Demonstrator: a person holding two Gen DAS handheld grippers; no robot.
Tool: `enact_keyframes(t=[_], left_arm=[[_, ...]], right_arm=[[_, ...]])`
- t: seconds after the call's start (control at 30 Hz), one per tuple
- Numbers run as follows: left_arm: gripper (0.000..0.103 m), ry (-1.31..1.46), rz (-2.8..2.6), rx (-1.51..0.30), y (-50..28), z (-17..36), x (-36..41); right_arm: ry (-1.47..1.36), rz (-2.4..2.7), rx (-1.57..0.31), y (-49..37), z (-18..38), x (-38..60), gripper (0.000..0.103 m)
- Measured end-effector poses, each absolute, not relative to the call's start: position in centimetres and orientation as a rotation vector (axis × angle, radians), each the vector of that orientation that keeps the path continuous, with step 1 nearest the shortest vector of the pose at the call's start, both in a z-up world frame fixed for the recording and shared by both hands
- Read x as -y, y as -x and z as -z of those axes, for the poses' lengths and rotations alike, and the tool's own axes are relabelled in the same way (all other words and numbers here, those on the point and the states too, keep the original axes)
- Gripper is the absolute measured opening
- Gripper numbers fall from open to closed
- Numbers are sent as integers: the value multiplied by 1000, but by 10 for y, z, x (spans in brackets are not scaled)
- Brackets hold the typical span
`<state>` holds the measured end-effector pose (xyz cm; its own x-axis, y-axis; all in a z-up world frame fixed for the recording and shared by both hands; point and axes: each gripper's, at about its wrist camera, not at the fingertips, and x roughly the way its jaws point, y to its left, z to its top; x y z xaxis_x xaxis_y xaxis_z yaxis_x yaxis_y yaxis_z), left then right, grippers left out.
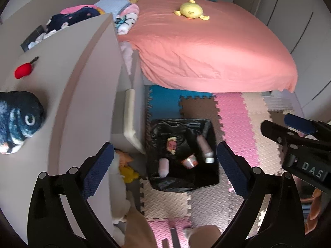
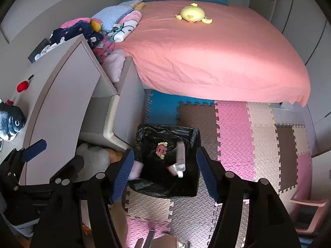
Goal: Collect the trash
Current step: 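Carry cup stack and toothpaste box to the trash bin and release both, then grasp the purple flower clip with left while right grasps the blue fish plush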
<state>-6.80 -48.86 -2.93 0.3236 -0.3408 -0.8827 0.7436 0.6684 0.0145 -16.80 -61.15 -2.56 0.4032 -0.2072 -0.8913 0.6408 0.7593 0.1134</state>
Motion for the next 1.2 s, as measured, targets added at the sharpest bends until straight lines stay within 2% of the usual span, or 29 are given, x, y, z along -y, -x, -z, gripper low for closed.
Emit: enact_keyframes(t=[0.5, 0.53, 0.6, 0.67, 1.2], left_arm=[[96, -427, 707, -943, 61, -8, 448], [96, -421, 708, -933, 62, -13, 443], [96, -413, 704, -918, 61, -22, 433], [96, -405, 691, -905, 61, -31, 418], [96, -219, 434, -922, 8, -62, 241]], right_arm=[[-433, 527, -955, 163, -17, 586, 65], [-432, 522, -947, 162, -20, 583, 67], [-428, 508, -917, 161, -31, 576, 80], [-421, 494, -884, 159, -42, 567, 86], [-274, 251, -886, 92, -74, 454, 87]])
